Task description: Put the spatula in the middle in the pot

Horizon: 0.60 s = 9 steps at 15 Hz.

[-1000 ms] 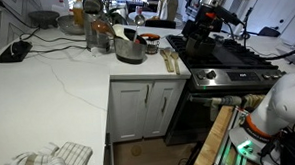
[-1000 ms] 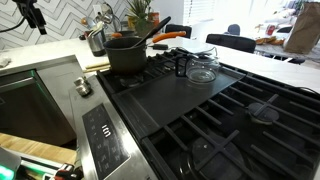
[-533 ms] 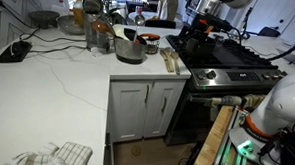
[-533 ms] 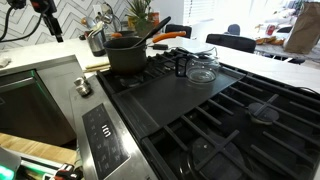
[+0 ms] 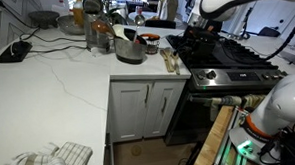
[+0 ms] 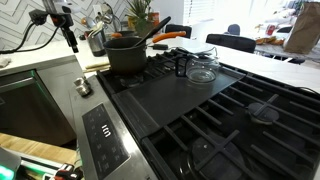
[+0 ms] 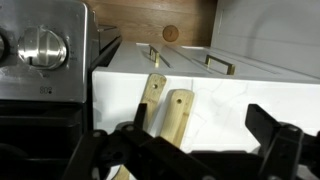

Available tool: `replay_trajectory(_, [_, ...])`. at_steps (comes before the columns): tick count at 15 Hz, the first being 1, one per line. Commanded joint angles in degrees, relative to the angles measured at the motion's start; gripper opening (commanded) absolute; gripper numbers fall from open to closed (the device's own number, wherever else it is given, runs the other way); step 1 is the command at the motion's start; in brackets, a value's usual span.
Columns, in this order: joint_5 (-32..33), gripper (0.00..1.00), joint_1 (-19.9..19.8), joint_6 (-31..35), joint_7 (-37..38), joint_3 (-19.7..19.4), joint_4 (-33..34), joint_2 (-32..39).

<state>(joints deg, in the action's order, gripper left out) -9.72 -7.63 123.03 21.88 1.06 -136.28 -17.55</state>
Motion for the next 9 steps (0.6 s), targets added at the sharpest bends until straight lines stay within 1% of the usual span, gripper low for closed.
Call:
replay_trajectory(1, [2.0, 1.0, -0.22, 3.83, 2.11, -0.83, -0.98, 3.17])
replay_trajectory(5, [3.34, 1.0, -0.23, 9.1, 2.57, -1.58, -1.38, 6.44])
replay_trajectory(9, [3.92, 1.0, -0.06, 13.02, 3.17, -2.25, -1.05, 9.87])
